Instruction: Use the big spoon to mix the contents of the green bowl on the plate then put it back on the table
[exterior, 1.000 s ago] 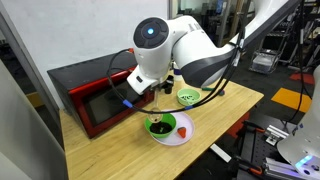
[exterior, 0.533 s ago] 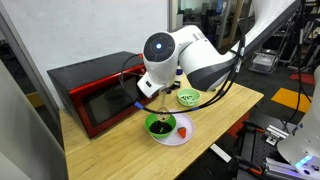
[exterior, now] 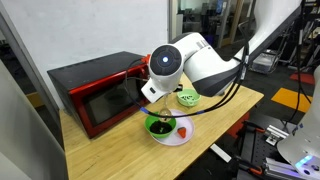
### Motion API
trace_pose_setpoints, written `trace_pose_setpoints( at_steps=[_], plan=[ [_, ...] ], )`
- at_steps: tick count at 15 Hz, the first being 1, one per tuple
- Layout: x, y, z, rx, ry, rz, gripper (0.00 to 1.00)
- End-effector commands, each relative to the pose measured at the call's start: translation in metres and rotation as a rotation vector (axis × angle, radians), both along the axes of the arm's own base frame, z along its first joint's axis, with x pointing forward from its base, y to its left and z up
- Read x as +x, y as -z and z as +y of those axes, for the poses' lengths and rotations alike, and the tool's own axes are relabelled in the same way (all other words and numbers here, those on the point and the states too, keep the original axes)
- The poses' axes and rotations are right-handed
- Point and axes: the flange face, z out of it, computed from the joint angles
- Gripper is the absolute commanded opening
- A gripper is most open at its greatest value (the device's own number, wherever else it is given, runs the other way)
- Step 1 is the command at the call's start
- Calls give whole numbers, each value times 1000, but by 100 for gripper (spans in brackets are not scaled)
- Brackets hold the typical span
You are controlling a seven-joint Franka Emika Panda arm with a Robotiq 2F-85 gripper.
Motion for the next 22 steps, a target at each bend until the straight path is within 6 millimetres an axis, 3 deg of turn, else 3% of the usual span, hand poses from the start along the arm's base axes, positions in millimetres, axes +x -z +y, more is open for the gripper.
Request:
trace_pose_setpoints(
  at_steps=[1,15,22],
  plan=[
    [-13,11,0,-40,-13,-27,6],
    [-30,36,10,-131,-48,-137,6],
    [-37,53,26,-153,-62,-188,6]
  ],
)
